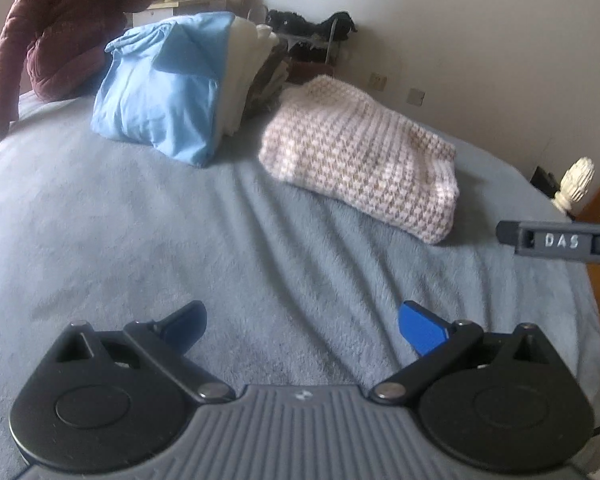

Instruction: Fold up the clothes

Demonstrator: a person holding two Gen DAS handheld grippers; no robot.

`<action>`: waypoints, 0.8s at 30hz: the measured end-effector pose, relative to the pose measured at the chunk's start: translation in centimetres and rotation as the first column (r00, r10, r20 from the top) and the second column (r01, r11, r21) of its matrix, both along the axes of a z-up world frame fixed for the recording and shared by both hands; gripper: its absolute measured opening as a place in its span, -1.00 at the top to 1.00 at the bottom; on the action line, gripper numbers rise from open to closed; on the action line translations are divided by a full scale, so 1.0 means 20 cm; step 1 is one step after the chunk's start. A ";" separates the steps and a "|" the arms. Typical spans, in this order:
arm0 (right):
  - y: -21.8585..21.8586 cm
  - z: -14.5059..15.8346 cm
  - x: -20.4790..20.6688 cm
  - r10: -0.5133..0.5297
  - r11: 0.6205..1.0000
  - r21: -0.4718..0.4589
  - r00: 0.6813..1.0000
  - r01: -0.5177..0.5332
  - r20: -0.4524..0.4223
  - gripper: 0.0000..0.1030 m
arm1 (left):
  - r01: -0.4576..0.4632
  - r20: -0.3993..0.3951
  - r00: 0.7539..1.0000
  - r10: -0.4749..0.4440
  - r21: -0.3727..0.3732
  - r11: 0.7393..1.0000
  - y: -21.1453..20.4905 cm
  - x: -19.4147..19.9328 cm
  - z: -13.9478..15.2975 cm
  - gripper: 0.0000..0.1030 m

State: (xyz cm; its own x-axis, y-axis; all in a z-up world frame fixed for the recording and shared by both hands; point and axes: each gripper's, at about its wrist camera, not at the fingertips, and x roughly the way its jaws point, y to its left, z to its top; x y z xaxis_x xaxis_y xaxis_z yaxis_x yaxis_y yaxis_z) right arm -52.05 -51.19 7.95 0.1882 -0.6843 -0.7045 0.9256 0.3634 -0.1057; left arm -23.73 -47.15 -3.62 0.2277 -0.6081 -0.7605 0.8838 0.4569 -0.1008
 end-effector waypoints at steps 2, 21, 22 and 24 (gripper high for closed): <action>-0.01 0.00 -0.01 -0.015 1.000 0.004 1.000 0.015 -0.005 -0.97 | 0.011 0.028 1.000 -0.011 -0.004 1.000 -0.01 -0.02 0.00 -0.99; -0.02 -0.06 -0.02 -0.003 0.998 0.056 1.000 0.004 -0.005 -0.97 | 0.044 0.071 0.996 -0.044 0.010 0.999 -0.03 -0.09 0.03 -0.96; -0.02 -0.06 -0.03 -0.003 0.998 0.056 1.000 0.004 -0.002 -0.97 | 0.048 0.062 0.997 -0.048 0.008 0.999 -0.03 -0.09 0.03 -0.96; -0.02 -0.06 -0.03 -0.002 0.998 0.059 1.000 0.002 0.005 -0.97 | 0.049 0.045 0.998 -0.049 0.000 0.999 -0.03 -0.09 0.03 -0.96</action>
State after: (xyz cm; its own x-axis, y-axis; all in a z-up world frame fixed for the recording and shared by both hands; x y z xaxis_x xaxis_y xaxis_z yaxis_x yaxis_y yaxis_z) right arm -52.70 -51.61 6.74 0.1902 -0.6419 -0.7429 0.9268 0.3669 -0.0797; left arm -25.45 -47.70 -2.98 0.2316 -0.6200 -0.7496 0.9089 0.4125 -0.0603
